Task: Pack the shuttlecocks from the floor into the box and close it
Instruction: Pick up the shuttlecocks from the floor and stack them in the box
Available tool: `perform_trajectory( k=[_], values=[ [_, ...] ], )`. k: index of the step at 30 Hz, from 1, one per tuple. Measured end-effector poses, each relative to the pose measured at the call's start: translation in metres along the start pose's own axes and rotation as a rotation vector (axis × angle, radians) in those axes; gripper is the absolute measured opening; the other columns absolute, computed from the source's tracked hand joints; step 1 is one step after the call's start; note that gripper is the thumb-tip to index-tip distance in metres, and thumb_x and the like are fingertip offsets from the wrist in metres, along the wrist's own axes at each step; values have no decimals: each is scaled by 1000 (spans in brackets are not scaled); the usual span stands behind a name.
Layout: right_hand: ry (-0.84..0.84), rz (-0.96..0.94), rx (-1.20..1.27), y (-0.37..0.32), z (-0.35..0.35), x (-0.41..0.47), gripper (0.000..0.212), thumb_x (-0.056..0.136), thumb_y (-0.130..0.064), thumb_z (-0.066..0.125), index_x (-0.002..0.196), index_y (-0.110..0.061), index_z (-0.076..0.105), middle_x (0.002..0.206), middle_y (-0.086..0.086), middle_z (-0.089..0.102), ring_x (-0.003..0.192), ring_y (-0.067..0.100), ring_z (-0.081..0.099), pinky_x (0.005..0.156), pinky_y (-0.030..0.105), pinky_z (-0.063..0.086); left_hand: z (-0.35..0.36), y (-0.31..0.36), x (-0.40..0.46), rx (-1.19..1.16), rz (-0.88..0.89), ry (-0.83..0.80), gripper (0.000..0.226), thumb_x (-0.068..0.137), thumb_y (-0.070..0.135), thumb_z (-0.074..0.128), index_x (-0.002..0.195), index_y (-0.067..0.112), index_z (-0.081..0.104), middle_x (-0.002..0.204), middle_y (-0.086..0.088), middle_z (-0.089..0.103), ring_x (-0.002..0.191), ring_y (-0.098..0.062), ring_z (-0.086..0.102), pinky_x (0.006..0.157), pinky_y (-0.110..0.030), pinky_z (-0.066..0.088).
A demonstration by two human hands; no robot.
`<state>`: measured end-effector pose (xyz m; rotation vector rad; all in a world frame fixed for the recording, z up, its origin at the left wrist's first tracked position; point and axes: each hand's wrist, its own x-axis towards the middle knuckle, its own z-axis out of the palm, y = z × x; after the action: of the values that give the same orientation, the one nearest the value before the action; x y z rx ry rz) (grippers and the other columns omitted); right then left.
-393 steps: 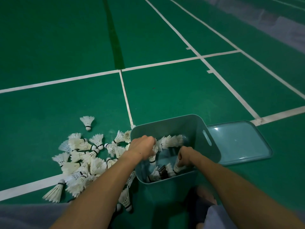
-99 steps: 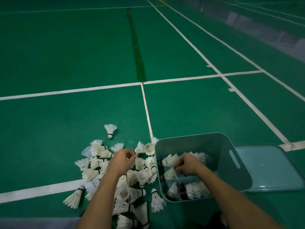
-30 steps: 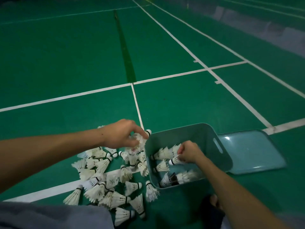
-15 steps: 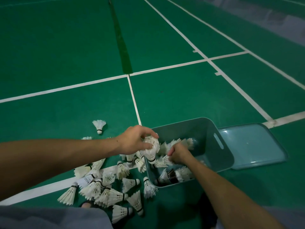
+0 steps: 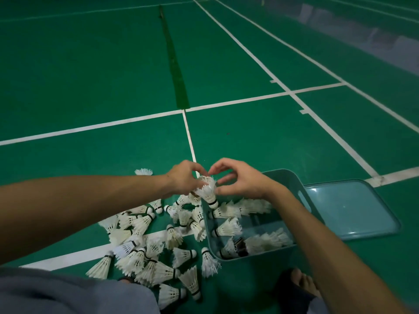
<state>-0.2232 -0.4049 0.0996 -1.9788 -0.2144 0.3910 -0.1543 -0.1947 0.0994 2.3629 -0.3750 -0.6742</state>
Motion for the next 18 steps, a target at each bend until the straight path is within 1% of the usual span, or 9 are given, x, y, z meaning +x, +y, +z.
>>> perform_trajectory(
  k=[1, 3, 5, 7, 9, 11, 14, 16, 18],
  values=[
    [-13, -6, -80, -7, 4, 0, 41, 80, -27, 86, 113, -38, 63, 128, -11, 56, 103, 12, 70, 85, 29, 61, 0, 2, 1, -12, -11, 7, 24, 98, 24, 74, 121, 18, 71, 82, -4, 63, 45, -5, 53, 45, -21, 43],
    [47, -19, -288, -7, 14, 4, 43, 76, -34, 89, 110, -42, 63, 123, -11, 53, 102, 9, 64, 88, 36, 60, 2, 5, 3, -60, -40, 7, 20, 99, 19, 72, 119, 14, 70, 80, -5, 65, 47, -9, 56, 46, -26, 45],
    [115, -45, -373, -3, 18, 7, 41, 76, -34, 89, 111, -32, 68, 117, -8, 56, 100, 9, 63, 92, 39, 58, 4, 6, 1, -120, -84, -25, 21, 99, 18, 72, 119, 12, 68, 75, -7, 73, 54, -15, 66, 45, -26, 46],
    [119, -28, -386, -1, 12, 6, 38, 75, -32, 91, 107, -22, 72, 111, -7, 63, 95, 9, 65, 91, 38, 59, 4, 7, -1, -211, -131, -77, 24, 99, 18, 73, 119, 8, 66, 81, -16, 79, 68, -25, 74, 43, -24, 49],
    [99, 9, -361, 3, 3, 4, 35, 70, -33, 94, 98, -22, 75, 105, -7, 70, 92, 10, 69, 89, 41, 60, 5, 8, -1, -289, -163, -112, 24, 100, 15, 72, 119, 3, 64, 84, -23, 79, 76, -33, 76, 42, -24, 50],
    [69, 41, -309, 8, -7, 2, 33, 66, -34, 97, 89, -25, 75, 100, -4, 77, 89, 14, 74, 88, 46, 60, 6, 12, -2, -330, -176, -146, 22, 101, 17, 70, 118, 3, 65, 84, -22, 79, 79, -34, 77, 43, -25, 52],
    [18, 63, -219, 9, -25, -3, 32, 66, -30, 97, 89, -20, 77, 97, -1, 80, 90, 19, 77, 92, 49, 59, 10, 19, -2, -400, -200, -226, 25, 103, 22, 66, 119, 3, 67, 94, -22, 79, 86, -36, 79, 51, -27, 60],
    [-29, 70, -192, 7, -37, -8, 29, 68, -28, 96, 89, -17, 78, 101, 0, 80, 93, 22, 76, 94, 51, 58, 13, 21, -3, -487, -255, -293, 29, 103, 23, 65, 120, 0, 69, 99, -27, 78, 85, -37, 79, 54, -28, 63],
    [-80, 91, -209, 6, -46, -12, 32, 67, -35, 95, 89, -18, 78, 106, 0, 79, 95, 23, 76, 96, 52, 57, 18, 22, -3, -531, -283, -344, 30, 105, 20, 62, 123, -3, 67, 100, -32, 75, 79, -35, 78, 52, -29, 63]
  ],
)
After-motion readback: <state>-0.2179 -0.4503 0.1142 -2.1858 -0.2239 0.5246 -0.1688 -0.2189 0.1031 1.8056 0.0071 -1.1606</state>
